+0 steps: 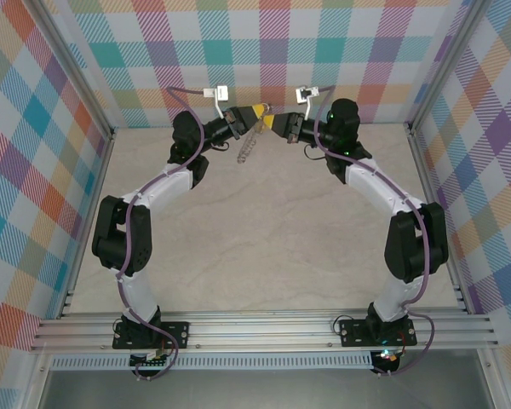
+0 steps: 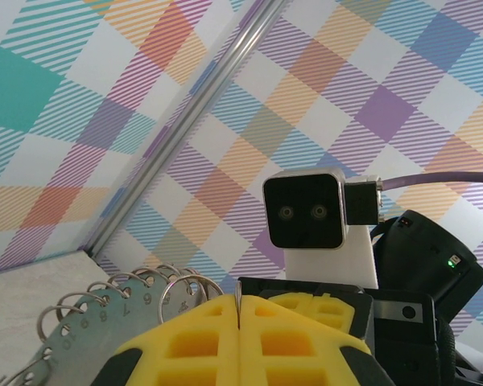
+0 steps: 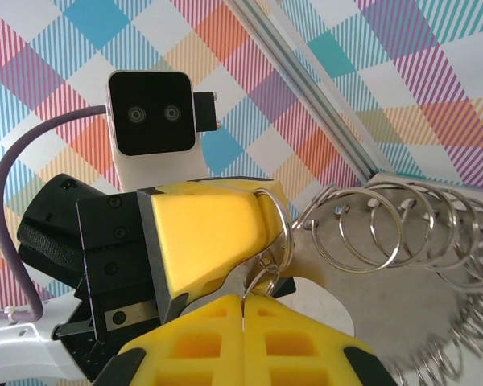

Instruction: Put the keys on the keyring

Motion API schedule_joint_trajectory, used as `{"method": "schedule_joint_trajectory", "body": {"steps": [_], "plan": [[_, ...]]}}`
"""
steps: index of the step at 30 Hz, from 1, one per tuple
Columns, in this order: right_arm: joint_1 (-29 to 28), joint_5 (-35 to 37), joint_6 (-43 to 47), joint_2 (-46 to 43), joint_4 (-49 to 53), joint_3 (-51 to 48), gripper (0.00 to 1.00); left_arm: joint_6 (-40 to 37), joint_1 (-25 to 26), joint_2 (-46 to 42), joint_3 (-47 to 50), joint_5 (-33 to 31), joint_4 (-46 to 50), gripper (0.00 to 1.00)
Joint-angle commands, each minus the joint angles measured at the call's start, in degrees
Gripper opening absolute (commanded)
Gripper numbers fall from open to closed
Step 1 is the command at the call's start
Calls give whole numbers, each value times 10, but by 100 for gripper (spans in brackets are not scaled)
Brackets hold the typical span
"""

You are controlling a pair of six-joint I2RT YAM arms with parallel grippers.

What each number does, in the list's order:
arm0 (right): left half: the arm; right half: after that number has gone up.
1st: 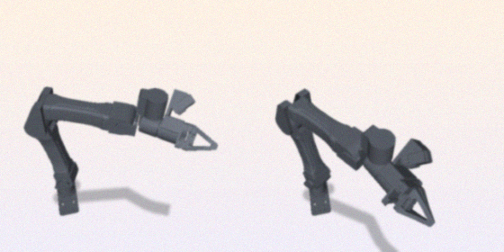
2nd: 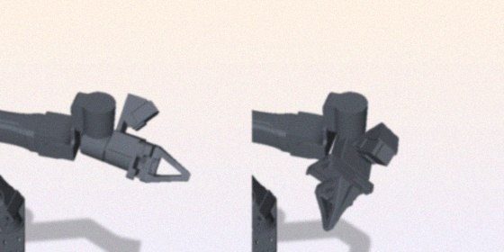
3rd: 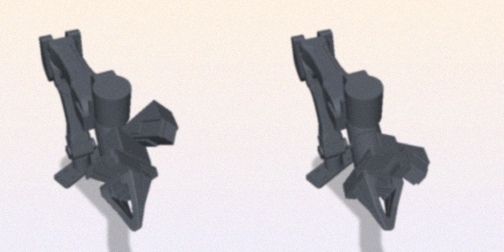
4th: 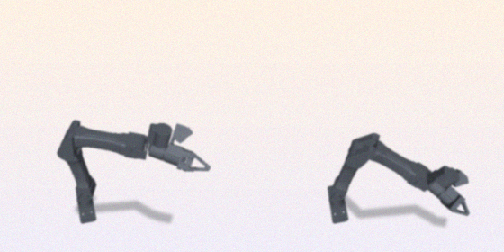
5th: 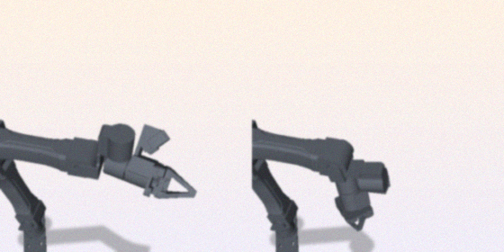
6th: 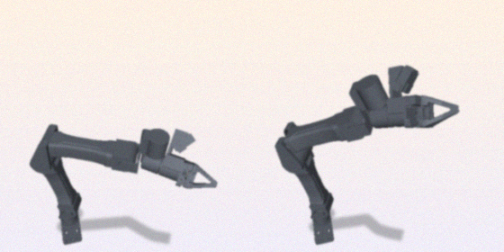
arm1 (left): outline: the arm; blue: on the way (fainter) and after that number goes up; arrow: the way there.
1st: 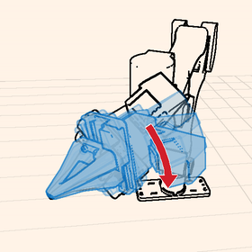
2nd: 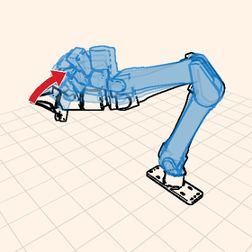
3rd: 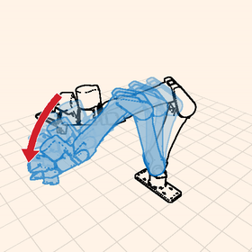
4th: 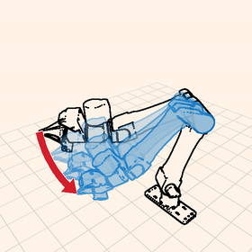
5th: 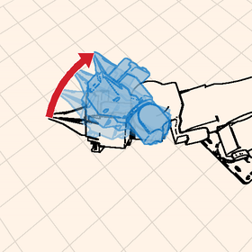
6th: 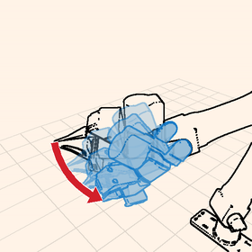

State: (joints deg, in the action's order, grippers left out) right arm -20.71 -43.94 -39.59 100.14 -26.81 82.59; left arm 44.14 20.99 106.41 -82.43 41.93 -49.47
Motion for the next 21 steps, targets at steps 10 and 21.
{"method": "schedule_joint_trajectory", "body": {"steps": [10, 21], "plan": [[-5, -41, 35, -64, 3, -43, 39, -5, 13, -7, -21, 3, -28, 0], [93, -7, -64, -106, -103, -119, 42, -5, 13, -8, -27, 16, -29, 0]]}}
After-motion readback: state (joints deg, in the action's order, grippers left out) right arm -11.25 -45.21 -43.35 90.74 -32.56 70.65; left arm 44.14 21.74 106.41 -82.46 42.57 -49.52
